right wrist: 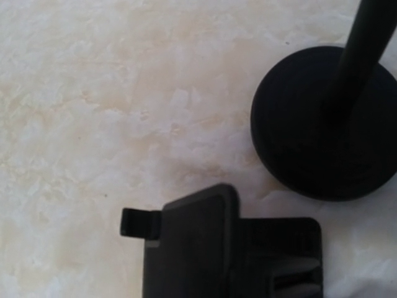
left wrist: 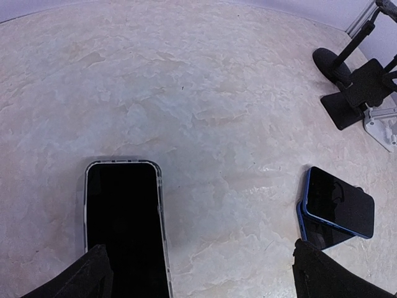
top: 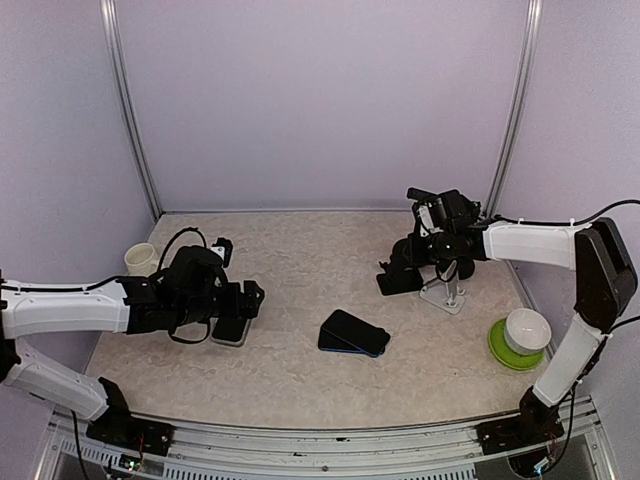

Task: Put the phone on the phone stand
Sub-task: Pick up the phone stand at the center of the board, then pass from the right arm to the left

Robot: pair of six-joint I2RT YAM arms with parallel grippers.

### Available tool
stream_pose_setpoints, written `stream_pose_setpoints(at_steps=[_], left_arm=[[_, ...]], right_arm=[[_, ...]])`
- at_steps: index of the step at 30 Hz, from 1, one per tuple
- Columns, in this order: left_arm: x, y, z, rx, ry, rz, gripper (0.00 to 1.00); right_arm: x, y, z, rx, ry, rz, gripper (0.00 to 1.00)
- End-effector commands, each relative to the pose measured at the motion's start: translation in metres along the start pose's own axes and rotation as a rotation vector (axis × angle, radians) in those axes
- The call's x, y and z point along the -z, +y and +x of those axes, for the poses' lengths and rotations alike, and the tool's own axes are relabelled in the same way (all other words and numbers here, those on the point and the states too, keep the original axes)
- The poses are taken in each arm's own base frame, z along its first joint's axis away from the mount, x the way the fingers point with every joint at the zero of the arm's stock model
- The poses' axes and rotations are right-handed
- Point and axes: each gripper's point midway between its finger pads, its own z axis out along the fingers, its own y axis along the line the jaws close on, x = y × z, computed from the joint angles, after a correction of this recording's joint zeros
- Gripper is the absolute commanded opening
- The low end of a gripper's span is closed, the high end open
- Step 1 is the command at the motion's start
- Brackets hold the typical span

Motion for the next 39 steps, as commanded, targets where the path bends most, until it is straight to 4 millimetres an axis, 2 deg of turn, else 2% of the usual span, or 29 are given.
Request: stream_pose_setpoints(at_steps=[1,10,22,27,32,39], left_arm=[[0.007,0.001,-0.005,0.003,-0.028,-0.001,0.99],[0.008,0.001,-0.002,0.008,-0.026,0.008,0.99],[0.014,-0.008,-0.009,-0.005,-0.059,0.044,0.99],[0.023,-0.026,-0.016,-0.058,-0.074,0.141,0.99],[0.04,-0.042,-0.033,-0.128,-0.126,0.224,0.99],[0.061,-0.069,-0.051,-0.223,-0.159,0.356,0.99]], right_arm=[[-0.003,0.004,0.006,-0.006,0.011,-0.02,0.2],[0.0,0.017,-0.004,0.005,0.002,-0.078,0.0],[0.02,0.061,-0.032,0.16,-0.037,-0.229,0.0],[0.032,0.09,-0.032,0.256,-0.034,-0.336,0.0],[0.048,0.122,-0.03,0.351,-0.037,-0.433,0.0],[0.073,0.172,-0.014,0.48,-0.035,-0.587,0.0]])
